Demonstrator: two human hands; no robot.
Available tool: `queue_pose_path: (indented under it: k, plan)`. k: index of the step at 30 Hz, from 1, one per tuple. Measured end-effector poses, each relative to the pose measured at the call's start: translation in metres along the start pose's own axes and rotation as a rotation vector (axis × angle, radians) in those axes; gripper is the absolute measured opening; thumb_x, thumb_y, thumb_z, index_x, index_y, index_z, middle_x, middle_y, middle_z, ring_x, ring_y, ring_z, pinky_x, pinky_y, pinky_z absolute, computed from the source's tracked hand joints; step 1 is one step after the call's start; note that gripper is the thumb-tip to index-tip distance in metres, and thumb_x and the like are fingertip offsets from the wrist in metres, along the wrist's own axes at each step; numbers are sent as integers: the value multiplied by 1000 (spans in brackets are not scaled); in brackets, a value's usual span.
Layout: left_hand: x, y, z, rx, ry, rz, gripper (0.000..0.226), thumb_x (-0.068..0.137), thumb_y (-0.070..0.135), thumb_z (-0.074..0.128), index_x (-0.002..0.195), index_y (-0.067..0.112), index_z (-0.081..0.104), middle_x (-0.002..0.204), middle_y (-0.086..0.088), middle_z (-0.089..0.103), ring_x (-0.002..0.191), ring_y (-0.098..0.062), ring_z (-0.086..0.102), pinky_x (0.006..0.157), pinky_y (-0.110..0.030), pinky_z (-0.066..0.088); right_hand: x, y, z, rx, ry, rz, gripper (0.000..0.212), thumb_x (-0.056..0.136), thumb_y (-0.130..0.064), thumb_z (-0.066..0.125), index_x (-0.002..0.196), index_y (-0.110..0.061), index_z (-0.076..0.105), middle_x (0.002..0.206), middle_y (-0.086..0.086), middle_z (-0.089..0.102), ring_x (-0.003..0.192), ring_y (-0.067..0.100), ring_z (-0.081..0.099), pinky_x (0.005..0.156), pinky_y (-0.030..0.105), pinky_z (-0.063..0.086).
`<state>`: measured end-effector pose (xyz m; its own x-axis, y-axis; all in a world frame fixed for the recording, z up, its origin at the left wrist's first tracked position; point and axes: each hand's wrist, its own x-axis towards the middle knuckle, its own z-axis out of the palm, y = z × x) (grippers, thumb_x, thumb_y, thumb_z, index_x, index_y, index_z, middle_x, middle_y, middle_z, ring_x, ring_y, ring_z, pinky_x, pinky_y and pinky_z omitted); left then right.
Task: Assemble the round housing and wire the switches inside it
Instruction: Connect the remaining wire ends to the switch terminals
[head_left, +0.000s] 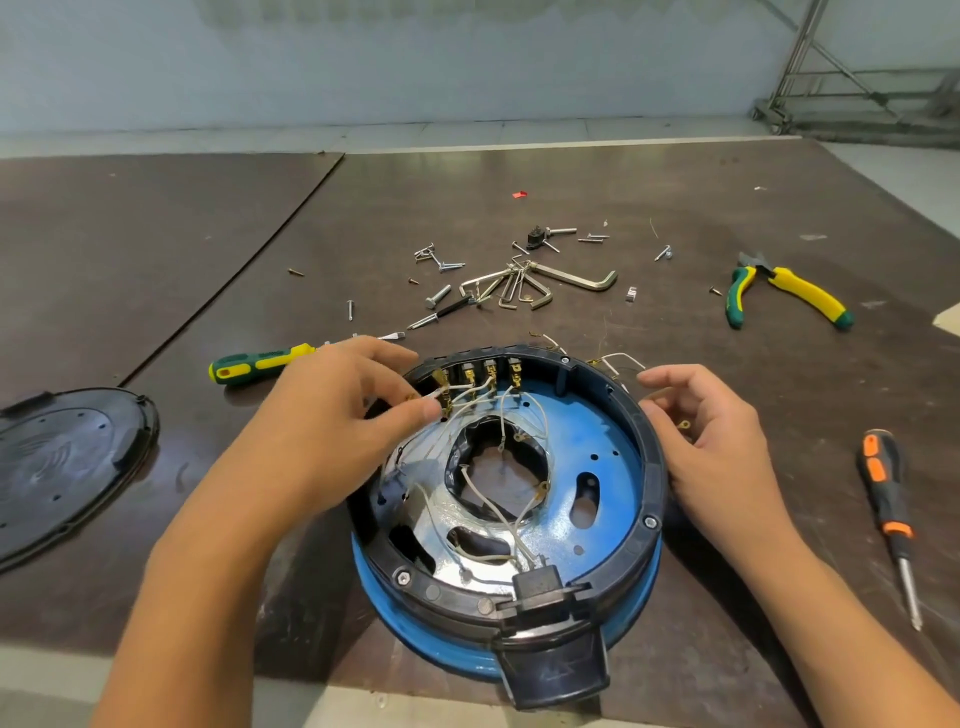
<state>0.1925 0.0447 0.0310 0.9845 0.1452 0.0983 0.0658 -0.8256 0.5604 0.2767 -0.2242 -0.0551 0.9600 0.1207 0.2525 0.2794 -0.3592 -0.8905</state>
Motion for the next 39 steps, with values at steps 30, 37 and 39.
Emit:
queue_pose_path:
  k: [30,37,39]
  plan:
    - [14,-45,27,-194,198,-295,26,100,33,52,118,23,68,110,3,70,103,-15,63,97,-39,50,-6,-71,7,251,20,-120,18,91,-10,70,103,-23,67,85,-1,75,82,14,72,68,27,58]
    - [12,-15,40,-170,120,-253,31,104,21,39,128,23,58,124,1,62,110,-16,57,94,-31,44,-7,-85,10,317,-63,-97,22,88,-10,74,105,-22,67,84,2,77,81,17,74,73,34,60]
    - [12,-5,47,-144,98,-245,35,104,16,36,136,20,51,131,-1,56,116,-18,51,89,-25,36,-6,-85,11,320,-87,-73,23,87,-7,74,105,-20,67,82,4,76,77,15,72,69,28,56]
